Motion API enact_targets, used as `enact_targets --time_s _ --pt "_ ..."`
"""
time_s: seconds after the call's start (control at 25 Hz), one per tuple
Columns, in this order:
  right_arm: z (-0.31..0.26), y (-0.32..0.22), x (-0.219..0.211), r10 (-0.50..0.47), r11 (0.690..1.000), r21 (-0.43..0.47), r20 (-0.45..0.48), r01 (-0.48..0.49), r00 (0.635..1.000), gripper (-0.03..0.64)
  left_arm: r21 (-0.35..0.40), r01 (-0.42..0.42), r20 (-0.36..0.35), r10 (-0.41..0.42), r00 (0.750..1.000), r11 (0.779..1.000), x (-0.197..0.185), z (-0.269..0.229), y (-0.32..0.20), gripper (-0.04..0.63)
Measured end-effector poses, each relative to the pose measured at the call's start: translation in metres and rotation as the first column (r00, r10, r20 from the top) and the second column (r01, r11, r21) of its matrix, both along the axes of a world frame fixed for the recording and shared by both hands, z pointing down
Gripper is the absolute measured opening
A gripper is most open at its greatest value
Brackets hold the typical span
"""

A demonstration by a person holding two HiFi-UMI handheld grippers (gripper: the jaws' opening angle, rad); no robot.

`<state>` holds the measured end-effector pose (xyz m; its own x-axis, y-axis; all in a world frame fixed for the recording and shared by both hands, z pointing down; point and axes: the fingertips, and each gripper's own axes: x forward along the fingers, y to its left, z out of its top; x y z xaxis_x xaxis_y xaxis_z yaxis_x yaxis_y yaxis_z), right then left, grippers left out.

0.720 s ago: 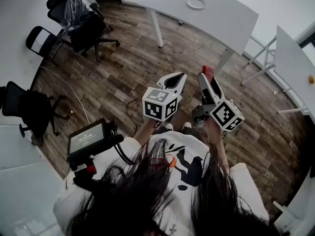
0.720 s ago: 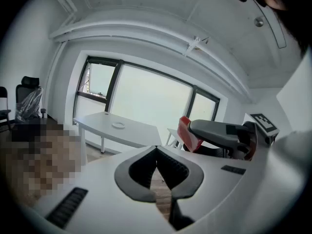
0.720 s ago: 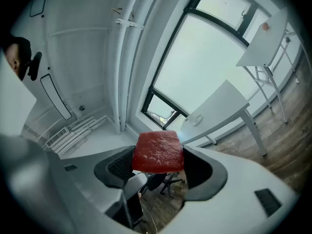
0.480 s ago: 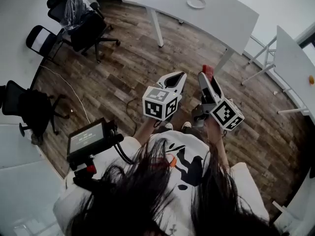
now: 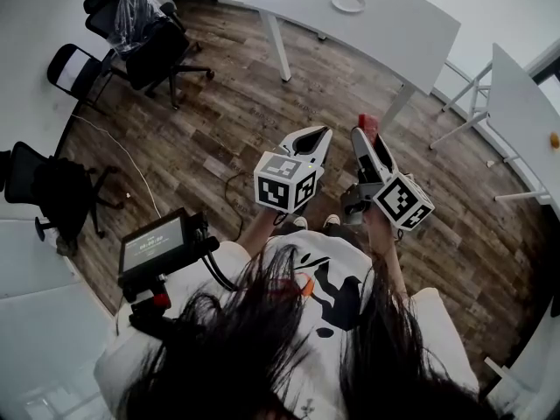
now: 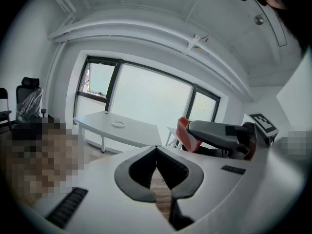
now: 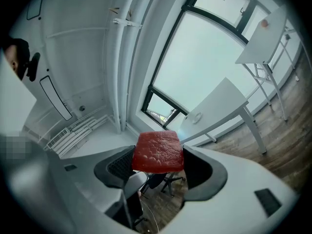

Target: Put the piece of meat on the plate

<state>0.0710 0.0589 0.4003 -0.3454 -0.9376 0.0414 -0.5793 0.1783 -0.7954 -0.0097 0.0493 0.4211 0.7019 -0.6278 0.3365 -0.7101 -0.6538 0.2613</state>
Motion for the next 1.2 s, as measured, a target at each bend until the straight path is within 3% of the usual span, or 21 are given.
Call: enact_targets --time_s 0.4,1.2 --pt "0.003 -0.004 0.003 0.001 1.0 0.0 -0.085 -0.001 0.996 0.293 -0.008 0.014 0.012 -0.014 1.0 1.0 -0.001 0.001 -0.002 0.005" --pt "0.001 -0.025 0.007 -0.066 0.997 -0.034 -0.112 0.062 0.992 0.293 -0.021 0.069 0.014 -0.069 0.998 0.997 0.004 -0.006 -0.015 0.005"
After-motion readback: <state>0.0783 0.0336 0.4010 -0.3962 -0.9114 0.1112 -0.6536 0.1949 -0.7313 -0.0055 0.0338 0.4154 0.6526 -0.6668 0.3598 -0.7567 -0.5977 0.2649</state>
